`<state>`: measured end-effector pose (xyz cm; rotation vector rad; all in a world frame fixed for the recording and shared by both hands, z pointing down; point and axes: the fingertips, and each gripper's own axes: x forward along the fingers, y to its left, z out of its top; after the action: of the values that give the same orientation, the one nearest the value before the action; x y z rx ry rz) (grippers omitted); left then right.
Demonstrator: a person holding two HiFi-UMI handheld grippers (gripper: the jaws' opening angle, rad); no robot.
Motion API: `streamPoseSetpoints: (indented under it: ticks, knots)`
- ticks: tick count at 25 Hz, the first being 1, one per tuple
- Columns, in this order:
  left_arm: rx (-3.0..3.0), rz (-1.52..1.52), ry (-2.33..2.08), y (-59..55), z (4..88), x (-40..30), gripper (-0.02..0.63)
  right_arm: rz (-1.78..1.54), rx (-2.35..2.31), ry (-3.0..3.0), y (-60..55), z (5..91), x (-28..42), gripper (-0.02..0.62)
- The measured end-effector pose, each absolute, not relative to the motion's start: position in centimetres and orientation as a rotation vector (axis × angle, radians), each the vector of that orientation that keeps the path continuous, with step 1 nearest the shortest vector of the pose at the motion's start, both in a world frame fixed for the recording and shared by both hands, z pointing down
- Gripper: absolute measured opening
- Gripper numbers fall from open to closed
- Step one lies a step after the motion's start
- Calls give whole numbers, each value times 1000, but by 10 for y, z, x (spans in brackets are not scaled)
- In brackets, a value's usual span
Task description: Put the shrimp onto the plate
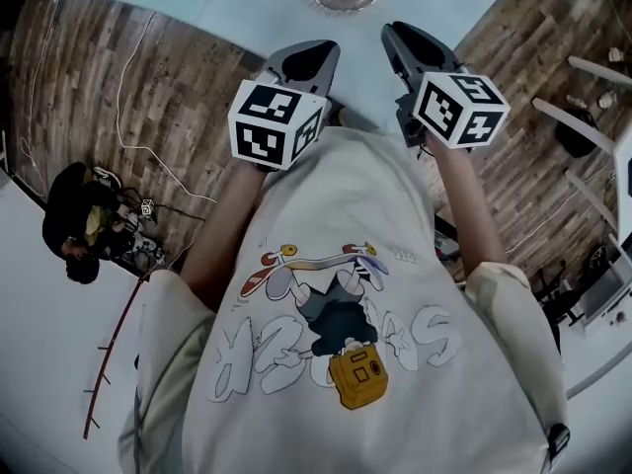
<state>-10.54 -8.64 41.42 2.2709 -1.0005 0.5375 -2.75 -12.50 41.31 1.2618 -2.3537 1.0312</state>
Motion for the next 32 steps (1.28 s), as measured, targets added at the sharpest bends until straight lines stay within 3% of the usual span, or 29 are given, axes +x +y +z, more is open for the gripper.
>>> streamPoseSetpoints:
  ticks: [15, 27, 32]
  knots:
    - [2372, 517, -1059, -38, 363, -40, 8, 883, 1249, -2468, -53, 369, 44, 74]
    - [2384, 475, -1223, -11, 327, -27, 8, 545, 1193, -2681, -7, 304, 41, 54]
    - [2424, 433, -1260, 16, 304, -11, 8, 550, 1170, -2725, 8, 288, 43, 54]
